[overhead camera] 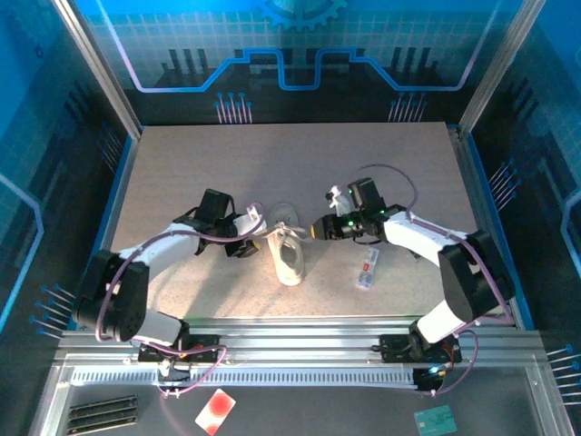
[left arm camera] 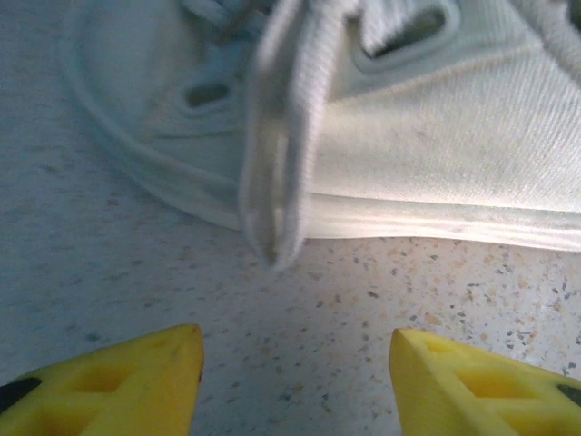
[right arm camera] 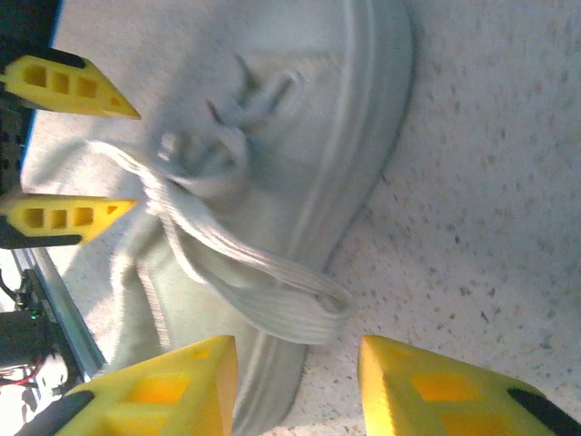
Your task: Tie the shoes
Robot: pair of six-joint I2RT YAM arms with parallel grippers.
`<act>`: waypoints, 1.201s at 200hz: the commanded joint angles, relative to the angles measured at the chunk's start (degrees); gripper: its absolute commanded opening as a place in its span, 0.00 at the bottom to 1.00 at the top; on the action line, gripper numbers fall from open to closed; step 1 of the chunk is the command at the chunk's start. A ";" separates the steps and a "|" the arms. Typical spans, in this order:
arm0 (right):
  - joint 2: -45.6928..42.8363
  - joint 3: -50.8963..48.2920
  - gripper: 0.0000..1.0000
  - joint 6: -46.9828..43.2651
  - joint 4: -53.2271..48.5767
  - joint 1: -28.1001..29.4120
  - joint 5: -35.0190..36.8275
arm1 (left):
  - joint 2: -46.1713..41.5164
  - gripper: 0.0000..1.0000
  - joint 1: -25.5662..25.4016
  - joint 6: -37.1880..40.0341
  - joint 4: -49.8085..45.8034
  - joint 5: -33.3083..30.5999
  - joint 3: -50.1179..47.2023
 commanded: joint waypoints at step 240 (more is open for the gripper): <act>16.88 28.52 0.14 3.42 -25.15 5.89 12.03 | -0.24 0.00 -11.72 -25.16 11.98 -8.70 0.55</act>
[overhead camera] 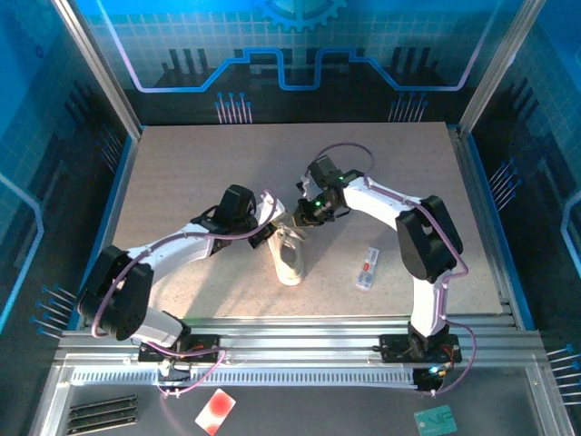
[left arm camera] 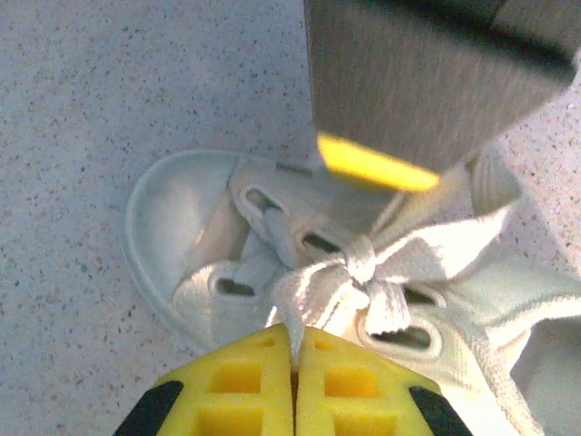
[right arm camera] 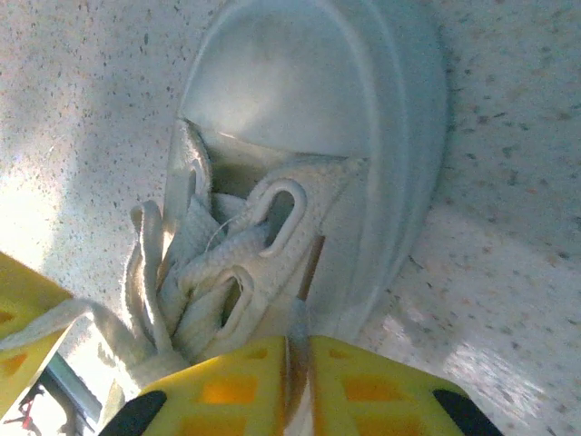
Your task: Tie the shoes
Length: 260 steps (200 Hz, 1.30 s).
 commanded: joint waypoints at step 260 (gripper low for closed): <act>-0.03 3.91 0.52 5.38 0.96 3.18 -4.51 | -4.31 0.00 -4.53 3.75 -2.46 1.65 -4.96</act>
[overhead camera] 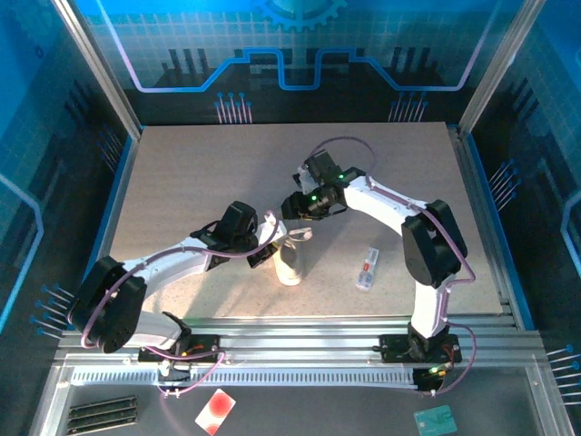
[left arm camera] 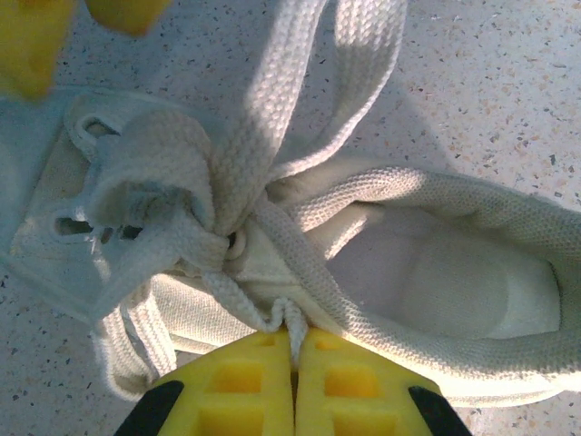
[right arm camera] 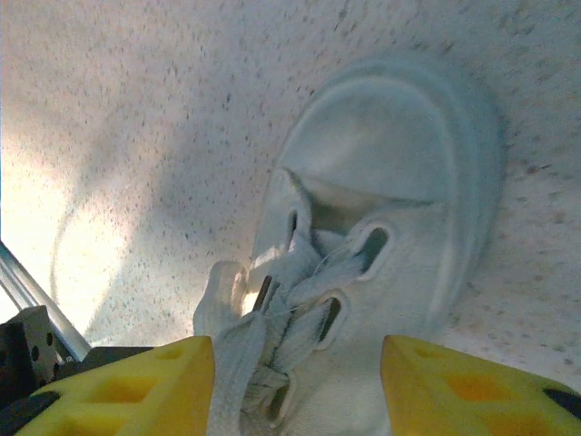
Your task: Tie the shoes
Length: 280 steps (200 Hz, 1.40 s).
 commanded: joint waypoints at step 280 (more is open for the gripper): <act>-4.47 -0.25 0.00 -11.34 -2.13 -0.08 3.71 | -0.15 0.00 -0.45 -4.50 -3.79 -5.44 0.84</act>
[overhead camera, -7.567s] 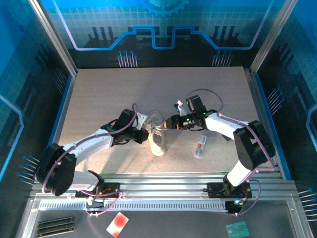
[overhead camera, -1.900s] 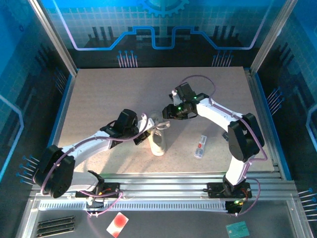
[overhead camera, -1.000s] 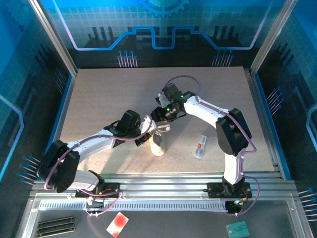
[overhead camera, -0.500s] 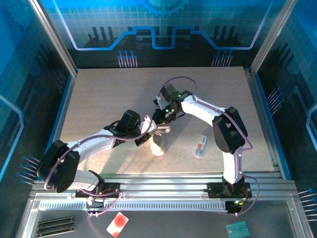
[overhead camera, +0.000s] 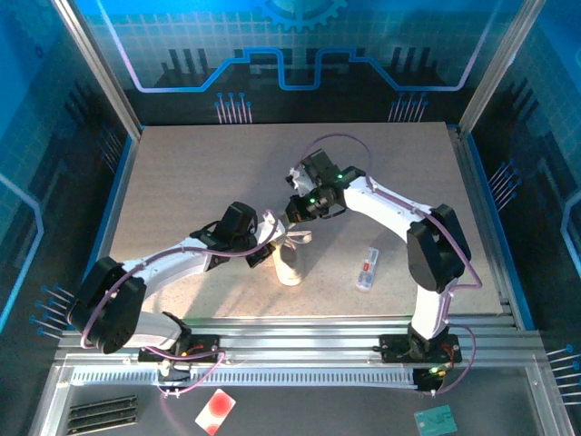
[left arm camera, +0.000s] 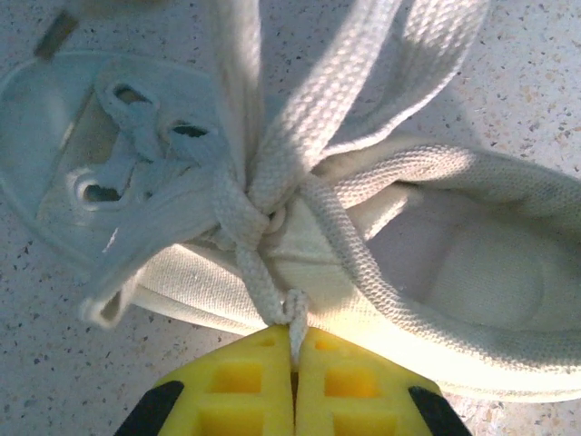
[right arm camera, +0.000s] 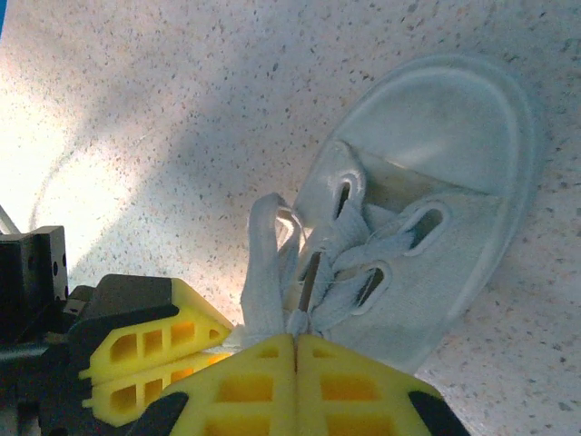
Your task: Tie the shoes
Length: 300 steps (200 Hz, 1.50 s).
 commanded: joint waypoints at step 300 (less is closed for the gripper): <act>-9.20 -20.57 0.67 -2.92 19.28 -0.52 -8.41 | -0.77 0.00 -0.33 -6.50 -6.70 0.08 0.85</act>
